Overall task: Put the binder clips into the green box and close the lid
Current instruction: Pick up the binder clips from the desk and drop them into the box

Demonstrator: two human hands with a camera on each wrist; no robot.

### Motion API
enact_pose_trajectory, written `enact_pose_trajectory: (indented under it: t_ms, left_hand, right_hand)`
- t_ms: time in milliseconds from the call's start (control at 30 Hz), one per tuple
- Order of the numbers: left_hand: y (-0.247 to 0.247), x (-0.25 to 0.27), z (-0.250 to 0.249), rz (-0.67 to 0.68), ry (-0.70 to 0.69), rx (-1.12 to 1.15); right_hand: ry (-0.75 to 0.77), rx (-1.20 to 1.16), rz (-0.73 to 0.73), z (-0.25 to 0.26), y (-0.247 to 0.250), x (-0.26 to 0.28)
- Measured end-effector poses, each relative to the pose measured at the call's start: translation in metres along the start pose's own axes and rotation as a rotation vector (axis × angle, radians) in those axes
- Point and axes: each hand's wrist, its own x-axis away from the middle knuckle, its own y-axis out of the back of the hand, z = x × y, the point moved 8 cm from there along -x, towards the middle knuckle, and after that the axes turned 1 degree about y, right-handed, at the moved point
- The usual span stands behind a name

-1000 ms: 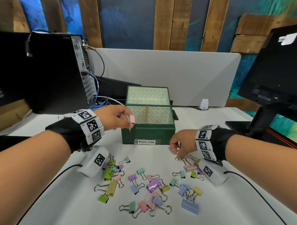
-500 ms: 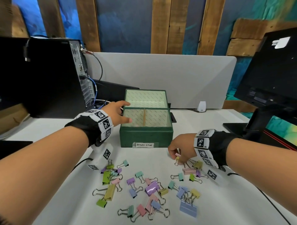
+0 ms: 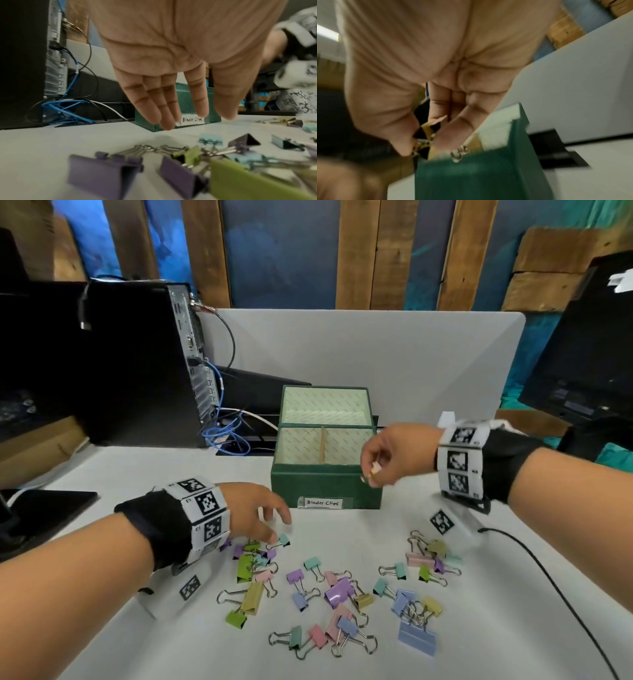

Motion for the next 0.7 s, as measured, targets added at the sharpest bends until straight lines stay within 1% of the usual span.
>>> enact_pose_trajectory:
  t_ms: [100,167,267,300,367,467,600,700]
  left_hand:
    - [0.0,-0.006,-0.008,0.009,-0.015,-0.031]
    - [-0.003,-0.01,-0.012,0.034,-0.016,-0.046]
    - [-0.008,-0.014,-0.017,0.063,-0.02,-0.068]
    - [-0.01,-0.015,-0.018,0.067,-0.019,-0.078]
    - [-0.013,-0.017,-0.02,0.077,-0.011,-0.107]
    - [-0.017,-0.019,-0.019,0.082,0.009,-0.14]
    - [-0.018,-0.021,-0.021,0.068,-0.024,-0.179]
    - [-0.018,-0.023,-0.021,0.071,-0.042,-0.185]
  right_hand:
    - [-0.009,-0.053,-0.199,0.006,0.039,-0.006]
    - [-0.017,-0.003,-0.285,0.008,0.05,-0.011]
    - [-0.066,0.073,-0.379,0.004,0.053,-0.022]
    - [-0.085,0.066,-0.387,0.0,0.051,-0.026]
    - [-0.116,0.039,-0.342,-0.009,0.042,-0.033]
    - [-0.112,-0.038,-0.29,-0.017,0.03,-0.035]
    - [-0.103,-0.091,-0.314,-0.023,0.033,-0.018]
    - [-0.142,-0.069,-0.33,-0.039,0.033,0.001]
